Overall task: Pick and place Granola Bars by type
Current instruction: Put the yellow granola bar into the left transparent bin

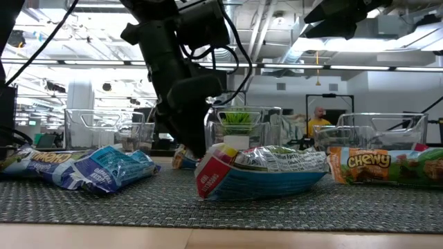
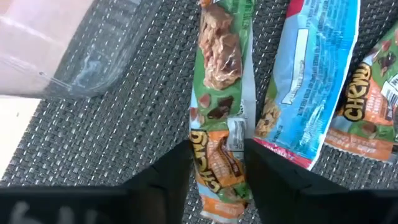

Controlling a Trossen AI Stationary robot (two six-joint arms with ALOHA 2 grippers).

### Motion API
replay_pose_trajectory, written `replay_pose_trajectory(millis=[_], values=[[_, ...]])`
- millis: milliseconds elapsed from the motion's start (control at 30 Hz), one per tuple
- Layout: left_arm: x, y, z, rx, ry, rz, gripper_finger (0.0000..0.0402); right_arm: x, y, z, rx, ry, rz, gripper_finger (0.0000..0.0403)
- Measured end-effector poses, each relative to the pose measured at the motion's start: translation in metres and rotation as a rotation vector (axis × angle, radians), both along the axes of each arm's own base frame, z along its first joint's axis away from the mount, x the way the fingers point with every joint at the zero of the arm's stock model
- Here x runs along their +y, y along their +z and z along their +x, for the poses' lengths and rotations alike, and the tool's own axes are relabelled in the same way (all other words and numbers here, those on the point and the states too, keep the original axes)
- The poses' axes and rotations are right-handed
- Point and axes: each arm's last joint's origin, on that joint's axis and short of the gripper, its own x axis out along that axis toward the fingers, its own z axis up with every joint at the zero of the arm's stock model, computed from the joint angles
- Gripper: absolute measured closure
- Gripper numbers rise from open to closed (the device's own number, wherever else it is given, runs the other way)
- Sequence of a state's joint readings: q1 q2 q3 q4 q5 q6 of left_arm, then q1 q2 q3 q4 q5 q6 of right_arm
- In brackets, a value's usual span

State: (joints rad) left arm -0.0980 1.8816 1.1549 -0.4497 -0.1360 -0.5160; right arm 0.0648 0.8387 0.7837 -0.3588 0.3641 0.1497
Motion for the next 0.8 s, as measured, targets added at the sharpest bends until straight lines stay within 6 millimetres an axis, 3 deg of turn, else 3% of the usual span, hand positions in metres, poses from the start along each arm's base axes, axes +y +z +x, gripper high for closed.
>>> replay_pose_trajectory(millis=[267,600,800], values=[[-0.002,0.000,0.000,0.004,-0.003,-0.025,0.0391,0.000,0.000,0.000,0.000,0.000,0.000,0.0143],[-0.003,-0.001,-0.002,0.024,0.021,-0.078,0.0399,0.000,0.000,0.000,0.000,0.000,0.000,0.0143],[-0.002,0.011,-0.019,0.107,0.129,-0.079,0.0401,0.000,0.000,0.000,-0.001,0.000,0.000,0.0143]])
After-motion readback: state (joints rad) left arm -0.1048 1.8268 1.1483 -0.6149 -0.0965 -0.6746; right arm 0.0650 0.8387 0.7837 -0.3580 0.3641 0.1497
